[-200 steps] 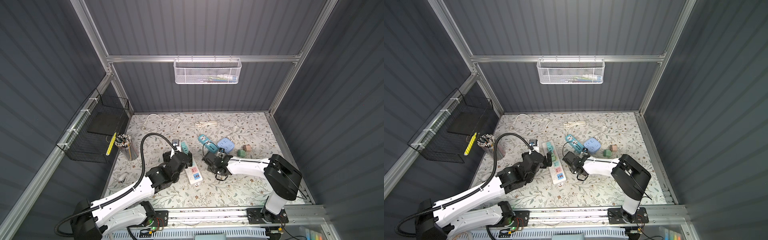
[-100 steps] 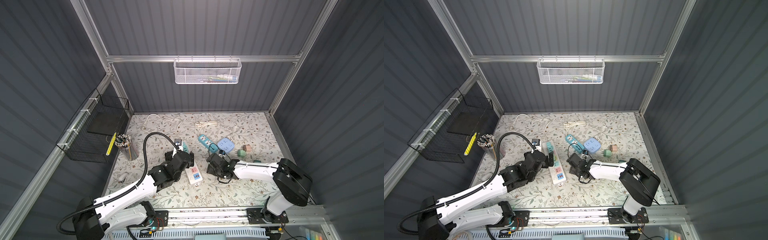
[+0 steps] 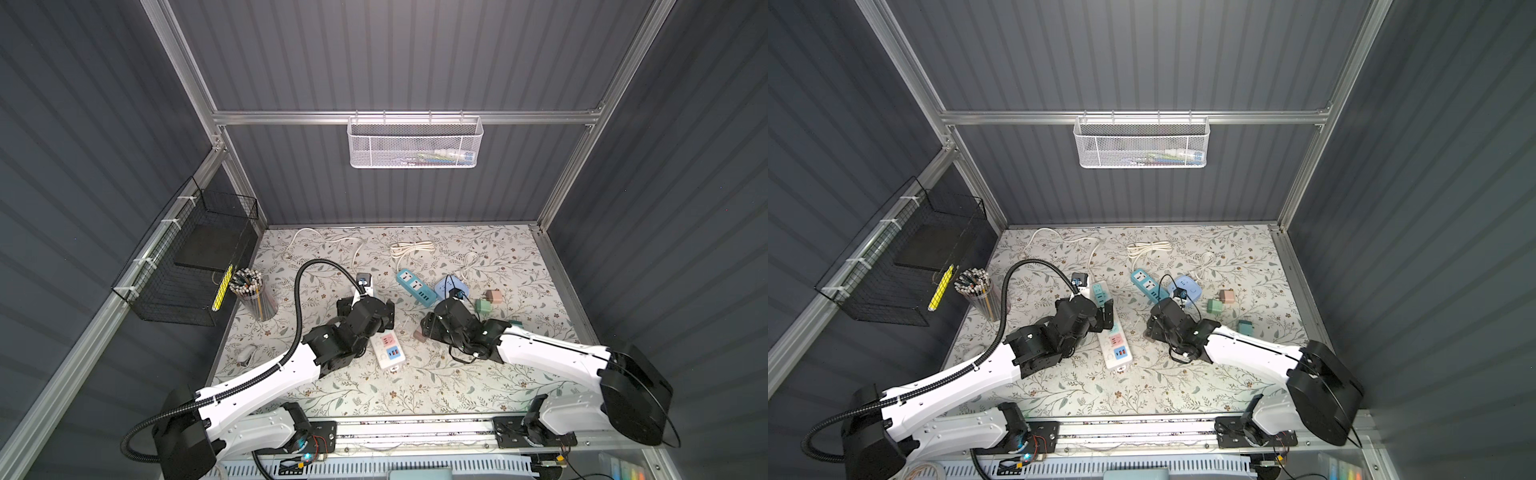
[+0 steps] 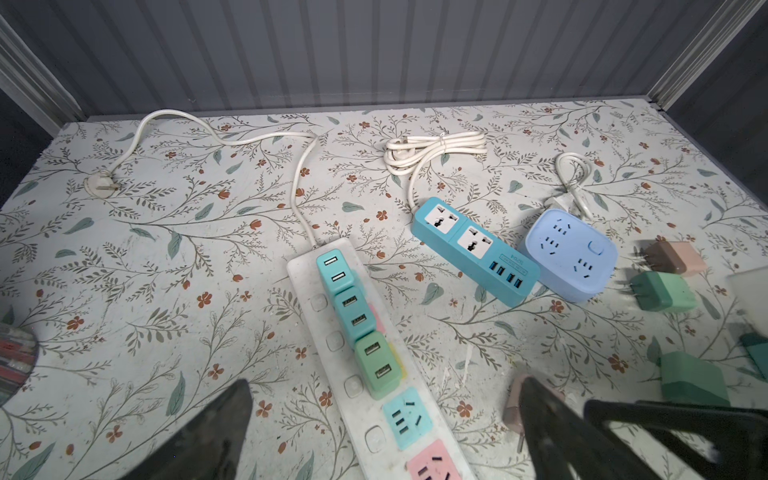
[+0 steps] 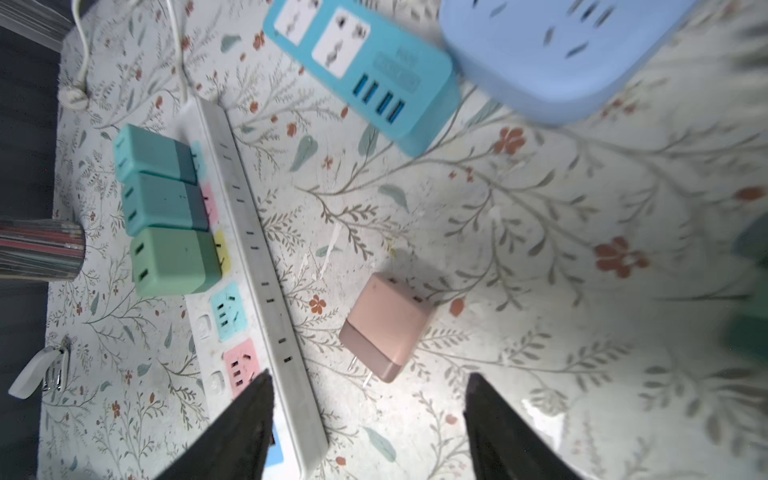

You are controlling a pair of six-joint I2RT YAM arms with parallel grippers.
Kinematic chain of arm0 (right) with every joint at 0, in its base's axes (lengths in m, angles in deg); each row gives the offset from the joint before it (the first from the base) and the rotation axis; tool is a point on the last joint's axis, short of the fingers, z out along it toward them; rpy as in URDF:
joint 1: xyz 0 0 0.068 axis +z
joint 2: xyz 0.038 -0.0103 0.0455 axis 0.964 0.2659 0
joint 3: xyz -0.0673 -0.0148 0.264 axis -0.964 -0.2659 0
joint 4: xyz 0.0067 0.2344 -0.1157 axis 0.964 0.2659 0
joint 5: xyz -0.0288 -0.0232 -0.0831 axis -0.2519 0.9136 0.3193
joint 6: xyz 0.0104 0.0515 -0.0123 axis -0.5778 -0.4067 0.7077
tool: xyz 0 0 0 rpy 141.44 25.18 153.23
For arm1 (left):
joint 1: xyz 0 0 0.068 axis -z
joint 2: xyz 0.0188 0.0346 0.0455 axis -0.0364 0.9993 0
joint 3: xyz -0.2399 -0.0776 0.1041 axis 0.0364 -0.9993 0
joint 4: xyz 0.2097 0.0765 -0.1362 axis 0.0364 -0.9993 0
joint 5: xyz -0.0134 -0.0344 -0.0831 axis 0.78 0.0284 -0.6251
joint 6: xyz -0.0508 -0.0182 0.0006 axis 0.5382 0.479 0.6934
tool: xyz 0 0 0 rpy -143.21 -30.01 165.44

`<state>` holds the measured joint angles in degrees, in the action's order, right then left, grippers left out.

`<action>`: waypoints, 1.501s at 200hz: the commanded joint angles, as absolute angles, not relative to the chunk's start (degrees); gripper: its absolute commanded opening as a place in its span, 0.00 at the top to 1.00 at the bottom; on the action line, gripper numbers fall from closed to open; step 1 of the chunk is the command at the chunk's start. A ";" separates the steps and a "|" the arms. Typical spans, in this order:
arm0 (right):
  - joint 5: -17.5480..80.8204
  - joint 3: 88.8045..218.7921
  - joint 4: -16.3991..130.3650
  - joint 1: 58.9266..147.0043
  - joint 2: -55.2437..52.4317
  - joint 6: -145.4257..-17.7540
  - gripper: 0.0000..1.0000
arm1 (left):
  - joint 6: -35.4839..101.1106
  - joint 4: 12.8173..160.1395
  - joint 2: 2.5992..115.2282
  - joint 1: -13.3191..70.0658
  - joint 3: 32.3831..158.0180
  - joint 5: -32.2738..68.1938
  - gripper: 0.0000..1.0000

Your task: Insert the plug

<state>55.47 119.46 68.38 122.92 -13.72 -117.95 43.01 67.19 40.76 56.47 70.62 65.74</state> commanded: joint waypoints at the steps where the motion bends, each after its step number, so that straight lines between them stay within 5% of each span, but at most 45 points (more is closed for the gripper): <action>1: 64.46 117.37 74.51 121.35 -17.23 -111.53 0.15 | 40.16 72.32 38.87 56.29 70.39 67.35 0.00; 15: 69.05 116.29 76.75 120.08 -19.61 -112.55 0.01 | 38.62 75.26 38.37 56.23 69.29 66.01 0.00; 44: 74.20 115.01 78.37 117.83 -22.69 -112.02 0.01 | 37.39 75.10 41.89 56.24 71.39 63.88 0.00; 71: 67.07 112.70 74.28 115.23 -29.01 -104.81 0.05 | 37.27 70.38 47.17 56.21 75.93 61.54 0.00; 83: 64.90 111.43 72.35 114.61 -31.46 -101.84 0.10 | 35.27 69.44 49.64 56.30 77.44 58.38 0.04; 107: 61.30 108.83 68.31 114.09 -35.35 -95.87 0.27 | 33.73 59.61 58.27 56.31 85.40 53.72 0.27; 140: 60.21 105.68 67.36 111.13 -38.05 -95.40 0.60 | 31.14 53.11 68.50 57.70 92.50 46.15 0.33; 201: 57.57 104.30 68.52 108.04 -39.54 -96.43 0.38 | 27.46 41.14 84.71 61.06 106.05 40.50 0.32; 269: 56.71 104.32 68.75 107.27 -38.46 -96.25 0.37 | 27.02 42.57 91.54 60.97 106.84 38.98 0.30; 300: 55.87 104.06 68.65 107.23 -38.14 -96.60 0.37 | 27.51 44.72 92.44 60.88 106.72 40.15 0.37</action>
<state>56.61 104.58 68.58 107.47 -38.44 -96.42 28.15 44.06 91.84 61.24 105.76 40.33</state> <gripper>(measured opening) 0.632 0.663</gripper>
